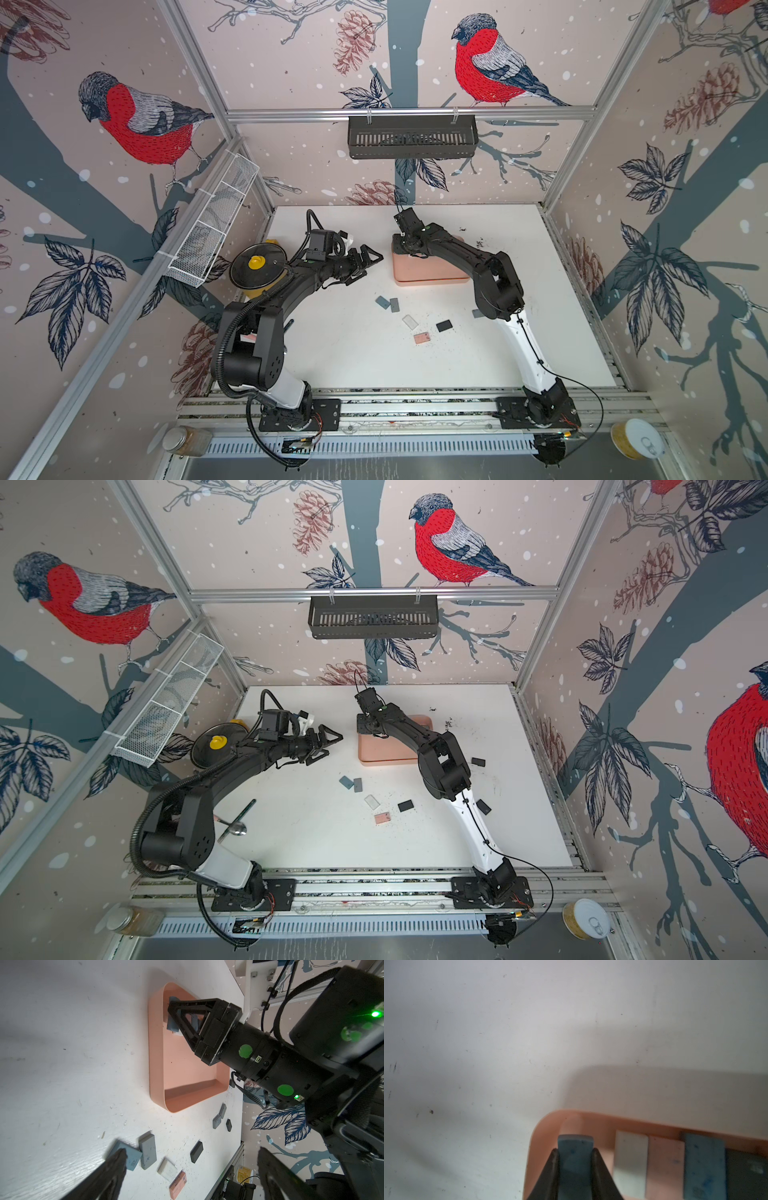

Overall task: Put the eraser in the storage box
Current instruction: Place the eraser in the storage box.

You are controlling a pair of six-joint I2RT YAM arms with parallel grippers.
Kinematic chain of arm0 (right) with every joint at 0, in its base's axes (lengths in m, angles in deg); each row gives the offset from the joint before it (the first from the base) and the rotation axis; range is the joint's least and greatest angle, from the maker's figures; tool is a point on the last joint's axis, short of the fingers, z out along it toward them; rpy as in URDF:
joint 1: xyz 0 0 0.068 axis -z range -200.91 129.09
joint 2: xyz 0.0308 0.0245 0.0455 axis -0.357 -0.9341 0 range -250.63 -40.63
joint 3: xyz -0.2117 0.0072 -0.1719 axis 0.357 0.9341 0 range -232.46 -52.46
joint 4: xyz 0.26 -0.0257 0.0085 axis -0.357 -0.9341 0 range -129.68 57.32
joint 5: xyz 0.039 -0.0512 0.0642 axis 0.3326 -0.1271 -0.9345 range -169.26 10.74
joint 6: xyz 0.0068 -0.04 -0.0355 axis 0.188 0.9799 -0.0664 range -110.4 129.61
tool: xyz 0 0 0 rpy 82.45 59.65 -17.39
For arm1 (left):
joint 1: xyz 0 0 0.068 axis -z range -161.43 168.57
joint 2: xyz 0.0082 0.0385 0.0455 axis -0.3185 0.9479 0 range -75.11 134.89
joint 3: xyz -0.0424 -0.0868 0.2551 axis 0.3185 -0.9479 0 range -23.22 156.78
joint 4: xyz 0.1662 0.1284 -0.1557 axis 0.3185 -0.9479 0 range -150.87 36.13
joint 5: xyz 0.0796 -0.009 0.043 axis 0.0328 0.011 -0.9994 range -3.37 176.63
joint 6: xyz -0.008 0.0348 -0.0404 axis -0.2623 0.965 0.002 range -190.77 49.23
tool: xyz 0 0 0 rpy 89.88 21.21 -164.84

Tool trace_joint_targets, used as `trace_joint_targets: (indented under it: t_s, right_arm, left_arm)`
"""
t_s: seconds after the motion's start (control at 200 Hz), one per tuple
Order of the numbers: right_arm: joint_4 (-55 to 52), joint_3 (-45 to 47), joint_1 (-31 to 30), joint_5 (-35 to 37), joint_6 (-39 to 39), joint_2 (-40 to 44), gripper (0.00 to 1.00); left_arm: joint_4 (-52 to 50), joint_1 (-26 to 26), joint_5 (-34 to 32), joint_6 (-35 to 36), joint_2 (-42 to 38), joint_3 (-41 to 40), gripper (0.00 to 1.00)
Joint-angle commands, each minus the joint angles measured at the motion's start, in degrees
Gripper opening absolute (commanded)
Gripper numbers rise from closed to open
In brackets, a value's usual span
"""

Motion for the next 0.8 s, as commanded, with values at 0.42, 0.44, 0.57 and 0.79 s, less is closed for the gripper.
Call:
trace_joint_targets:
  t_s: [0.42, 0.44, 0.57, 0.79]
  right_arm:
    - [-0.2, -2.4, 0.0, 2.0, 0.4, -3.2, 0.3]
    - [-0.1, -2.4, -0.1, 2.1, 0.4, -3.3, 0.3]
    - [0.2, -2.7, 0.0, 2.2, 0.3, -3.4, 0.33]
    - [0.0, -3.4, -0.1, 2.0, 0.3, -3.4, 0.38]
  left_arm:
    - [2.2, -0.5, 1.5, -0.3, 0.0, -0.1, 0.97]
    - [2.2, -0.5, 1.5, -0.3, 0.0, -0.1, 0.97]
    - [2.2, -0.5, 1.3, -0.3, -0.2, 0.0, 0.97]
    - [2.1, -0.5, 1.5, -0.2, -0.1, 0.0, 0.97]
